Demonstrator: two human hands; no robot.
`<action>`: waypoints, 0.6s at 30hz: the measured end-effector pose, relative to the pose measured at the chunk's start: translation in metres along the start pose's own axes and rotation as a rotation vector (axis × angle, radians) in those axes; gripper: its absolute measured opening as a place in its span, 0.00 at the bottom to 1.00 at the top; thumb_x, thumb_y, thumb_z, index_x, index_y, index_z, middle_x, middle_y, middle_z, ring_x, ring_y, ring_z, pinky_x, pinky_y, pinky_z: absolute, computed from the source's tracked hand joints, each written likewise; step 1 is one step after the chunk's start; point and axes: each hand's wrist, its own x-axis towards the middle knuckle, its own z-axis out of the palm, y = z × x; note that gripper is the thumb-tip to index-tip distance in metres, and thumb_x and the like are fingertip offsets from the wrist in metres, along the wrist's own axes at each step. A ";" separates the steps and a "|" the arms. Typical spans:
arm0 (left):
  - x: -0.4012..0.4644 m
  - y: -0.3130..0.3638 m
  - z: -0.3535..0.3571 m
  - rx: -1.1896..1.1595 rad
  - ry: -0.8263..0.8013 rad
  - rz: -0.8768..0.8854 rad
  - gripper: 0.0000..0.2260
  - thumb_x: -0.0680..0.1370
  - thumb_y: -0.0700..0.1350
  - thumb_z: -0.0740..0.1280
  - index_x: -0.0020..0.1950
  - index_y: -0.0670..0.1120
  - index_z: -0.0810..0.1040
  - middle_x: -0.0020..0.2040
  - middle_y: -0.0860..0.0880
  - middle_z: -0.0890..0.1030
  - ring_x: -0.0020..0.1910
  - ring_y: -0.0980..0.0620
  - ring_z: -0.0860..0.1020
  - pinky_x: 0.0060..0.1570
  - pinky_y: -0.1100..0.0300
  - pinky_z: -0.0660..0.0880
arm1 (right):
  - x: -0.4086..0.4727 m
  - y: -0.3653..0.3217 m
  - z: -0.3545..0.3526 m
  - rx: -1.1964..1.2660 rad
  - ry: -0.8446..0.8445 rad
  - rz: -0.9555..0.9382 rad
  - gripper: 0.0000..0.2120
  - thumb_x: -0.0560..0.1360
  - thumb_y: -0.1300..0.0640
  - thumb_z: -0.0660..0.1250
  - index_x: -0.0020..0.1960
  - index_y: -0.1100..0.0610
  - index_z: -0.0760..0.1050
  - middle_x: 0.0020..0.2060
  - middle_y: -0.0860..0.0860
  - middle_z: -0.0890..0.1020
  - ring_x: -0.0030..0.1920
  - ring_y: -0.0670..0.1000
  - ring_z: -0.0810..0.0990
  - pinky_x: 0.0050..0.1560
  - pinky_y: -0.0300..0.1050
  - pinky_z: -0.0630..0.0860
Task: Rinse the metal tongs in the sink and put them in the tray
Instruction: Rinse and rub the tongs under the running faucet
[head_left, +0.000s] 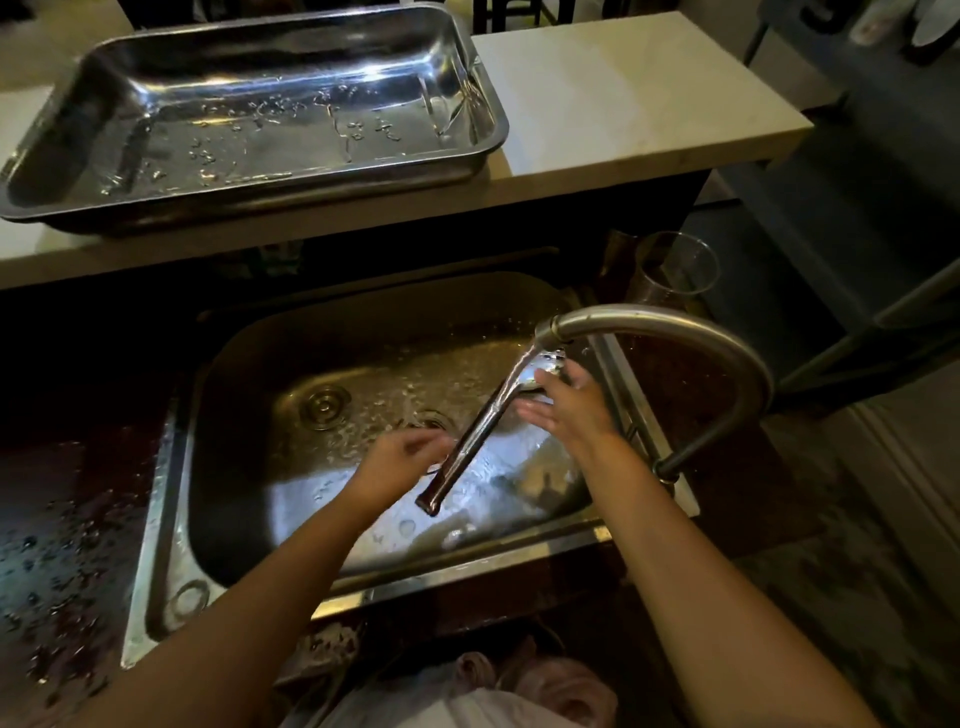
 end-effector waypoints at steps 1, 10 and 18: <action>0.004 0.006 -0.001 -0.055 -0.042 -0.044 0.08 0.77 0.46 0.64 0.52 0.46 0.80 0.48 0.46 0.83 0.40 0.59 0.80 0.43 0.65 0.76 | -0.002 0.000 0.001 0.001 -0.044 0.001 0.23 0.78 0.63 0.61 0.72 0.59 0.61 0.67 0.63 0.71 0.45 0.60 0.81 0.37 0.40 0.82; 0.025 0.064 0.005 -0.071 -0.212 -0.008 0.06 0.77 0.46 0.64 0.45 0.47 0.81 0.33 0.49 0.79 0.27 0.57 0.74 0.31 0.64 0.71 | -0.008 -0.001 0.006 -0.068 -0.160 -0.093 0.18 0.78 0.63 0.59 0.67 0.61 0.67 0.60 0.64 0.77 0.47 0.59 0.83 0.45 0.44 0.82; 0.020 0.036 0.012 -0.200 -0.371 -0.097 0.05 0.76 0.41 0.65 0.47 0.43 0.81 0.35 0.51 0.86 0.34 0.59 0.83 0.30 0.67 0.77 | 0.002 -0.015 -0.017 -0.014 -0.064 -0.182 0.13 0.78 0.61 0.61 0.62 0.59 0.70 0.57 0.61 0.77 0.41 0.53 0.84 0.41 0.42 0.81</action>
